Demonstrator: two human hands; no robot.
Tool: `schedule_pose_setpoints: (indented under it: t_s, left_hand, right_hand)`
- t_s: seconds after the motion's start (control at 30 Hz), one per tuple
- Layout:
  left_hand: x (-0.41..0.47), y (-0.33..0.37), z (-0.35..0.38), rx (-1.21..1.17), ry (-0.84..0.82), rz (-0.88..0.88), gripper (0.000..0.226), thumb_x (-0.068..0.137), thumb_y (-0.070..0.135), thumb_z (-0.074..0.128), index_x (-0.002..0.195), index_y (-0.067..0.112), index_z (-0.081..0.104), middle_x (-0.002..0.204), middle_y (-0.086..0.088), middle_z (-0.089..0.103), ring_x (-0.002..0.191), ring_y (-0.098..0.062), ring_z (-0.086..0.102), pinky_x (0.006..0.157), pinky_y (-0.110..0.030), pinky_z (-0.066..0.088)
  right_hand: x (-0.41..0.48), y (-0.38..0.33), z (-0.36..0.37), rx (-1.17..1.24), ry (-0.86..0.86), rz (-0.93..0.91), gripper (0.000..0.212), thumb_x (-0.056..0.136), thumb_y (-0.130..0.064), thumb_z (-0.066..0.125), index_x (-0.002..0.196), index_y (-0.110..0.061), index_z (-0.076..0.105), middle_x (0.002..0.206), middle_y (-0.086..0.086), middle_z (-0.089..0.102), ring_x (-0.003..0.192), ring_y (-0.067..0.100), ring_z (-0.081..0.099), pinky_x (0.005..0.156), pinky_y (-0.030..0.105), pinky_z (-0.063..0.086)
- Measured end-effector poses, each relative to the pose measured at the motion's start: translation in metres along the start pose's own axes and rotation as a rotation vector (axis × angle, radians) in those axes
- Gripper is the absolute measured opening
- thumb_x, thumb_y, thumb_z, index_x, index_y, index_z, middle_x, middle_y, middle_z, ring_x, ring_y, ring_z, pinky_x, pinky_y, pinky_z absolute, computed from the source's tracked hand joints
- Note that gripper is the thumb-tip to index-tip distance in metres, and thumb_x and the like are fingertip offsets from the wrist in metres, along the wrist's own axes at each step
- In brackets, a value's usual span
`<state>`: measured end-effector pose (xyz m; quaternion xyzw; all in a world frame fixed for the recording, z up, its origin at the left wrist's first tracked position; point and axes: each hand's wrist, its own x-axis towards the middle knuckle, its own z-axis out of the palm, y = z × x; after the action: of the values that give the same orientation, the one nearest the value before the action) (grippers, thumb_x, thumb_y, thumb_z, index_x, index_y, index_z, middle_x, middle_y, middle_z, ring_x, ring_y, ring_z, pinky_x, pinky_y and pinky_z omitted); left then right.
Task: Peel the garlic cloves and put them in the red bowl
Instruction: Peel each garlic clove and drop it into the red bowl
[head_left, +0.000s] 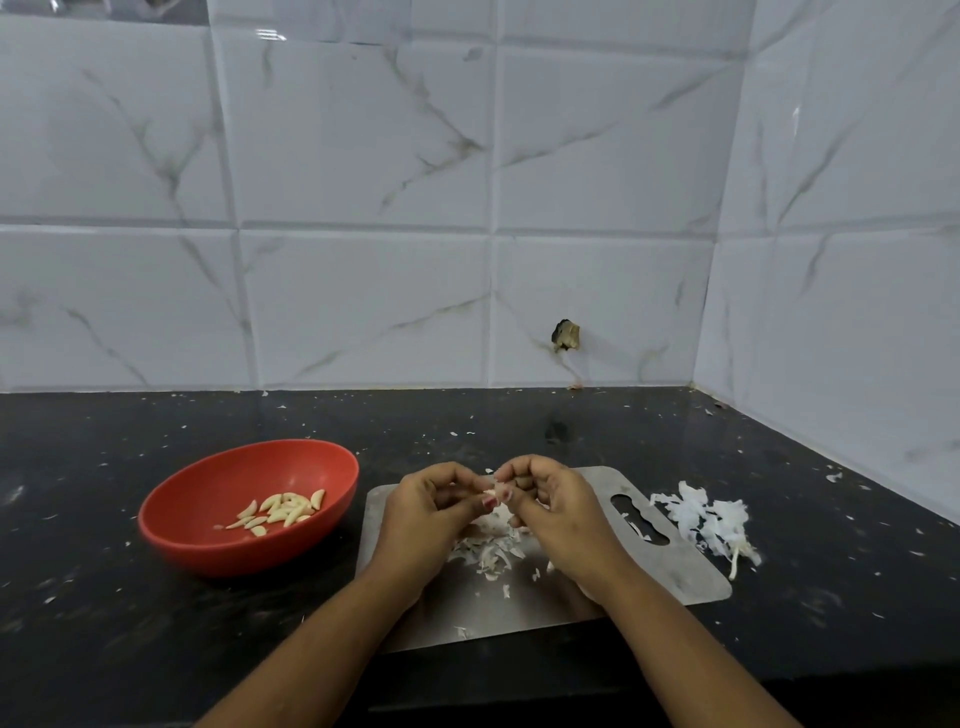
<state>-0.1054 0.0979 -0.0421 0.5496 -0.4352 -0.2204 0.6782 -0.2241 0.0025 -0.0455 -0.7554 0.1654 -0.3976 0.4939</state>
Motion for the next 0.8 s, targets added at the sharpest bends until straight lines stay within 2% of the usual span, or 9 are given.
schedule_pose_setpoints:
  t_s: [0.1, 0.2, 0.37, 0.5, 0.6, 0.7, 0.8]
  left_hand:
    - [0.0027, -0.0029, -0.0023, -0.004, 0.030, 0.021, 0.006, 0.080, -0.005, 0.069, 0.081, 0.001, 0.070, 0.083, -0.006, 0.075, 0.076, -0.011, 0.071, 0.061, -0.017, 0.052]
    - [0.0052, -0.0051, -0.0041, 0.025, 0.062, 0.022, 0.013, 0.081, -0.006, 0.067, 0.081, 0.006, 0.073, 0.101, 0.001, 0.073, 0.091, -0.007, 0.070, 0.066, -0.017, 0.053]
    - [0.0061, -0.0049, -0.0061, 0.083, 0.033, 0.049, 0.011, 0.081, 0.000, 0.070, 0.078, 0.010, 0.074, 0.113, 0.018, 0.064, 0.096, 0.016, 0.059, 0.070, -0.015, 0.053]
    - [0.0063, -0.0054, -0.0061, 0.090, -0.004, 0.081, 0.007, 0.080, -0.001, 0.071, 0.078, 0.006, 0.074, 0.115, 0.016, 0.066, 0.105, 0.009, 0.060, 0.074, -0.014, 0.052]
    - [0.0052, -0.0039, -0.0063, 0.121, -0.005, 0.096, 0.014, 0.079, 0.000, 0.072, 0.072, 0.012, 0.074, 0.113, 0.014, 0.068, 0.108, 0.004, 0.060, 0.082, -0.018, 0.051]
    - [0.0037, -0.0008, -0.0061, 0.120, -0.015, 0.096, 0.021, 0.078, -0.001, 0.072, 0.068, 0.017, 0.074, 0.107, 0.014, 0.071, 0.102, 0.006, 0.062, 0.074, -0.010, 0.050]
    - [0.0036, -0.0007, -0.0054, 0.154, 0.003, 0.096, 0.016, 0.076, -0.004, 0.073, 0.069, 0.011, 0.073, 0.100, 0.009, 0.072, 0.093, 0.004, 0.065, 0.068, -0.007, 0.048]
  right_hand:
    - [0.0001, 0.0018, 0.0007, -0.003, -0.011, 0.025, 0.016, 0.093, -0.005, 0.061, 0.097, -0.017, 0.071, 0.088, -0.001, 0.071, 0.077, 0.004, 0.063, 0.067, 0.021, 0.051]
    - [0.0004, 0.0011, 0.0003, 0.042, -0.033, 0.071, 0.017, 0.092, -0.006, 0.062, 0.100, -0.017, 0.072, 0.089, 0.001, 0.072, 0.077, 0.005, 0.064, 0.067, 0.021, 0.051]
    - [-0.0008, -0.0019, -0.0004, 0.079, -0.103, 0.121, 0.012, 0.087, -0.012, 0.070, 0.098, -0.011, 0.070, 0.076, 0.000, 0.068, 0.068, 0.006, 0.062, 0.060, 0.019, 0.049]
    - [-0.0001, -0.0026, -0.0030, 0.092, -0.053, 0.122, 0.005, 0.084, -0.014, 0.073, 0.088, -0.011, 0.070, 0.075, 0.003, 0.067, 0.065, 0.006, 0.060, 0.057, 0.018, 0.046]
    - [-0.0007, -0.0043, -0.0044, 0.135, -0.068, 0.150, 0.005, 0.082, -0.011, 0.075, 0.081, -0.013, 0.071, 0.072, 0.006, 0.067, 0.060, 0.005, 0.058, 0.055, 0.017, 0.045]
    - [-0.0004, -0.0055, -0.0055, 0.160, -0.100, 0.181, 0.006, 0.080, -0.010, 0.076, 0.079, -0.013, 0.071, 0.067, 0.002, 0.066, 0.057, 0.006, 0.056, 0.054, 0.017, 0.045]
    - [0.0000, -0.0053, -0.0059, 0.169, -0.128, 0.209, 0.007, 0.080, -0.009, 0.076, 0.080, -0.011, 0.070, 0.067, 0.002, 0.068, 0.057, 0.005, 0.057, 0.053, 0.016, 0.044]
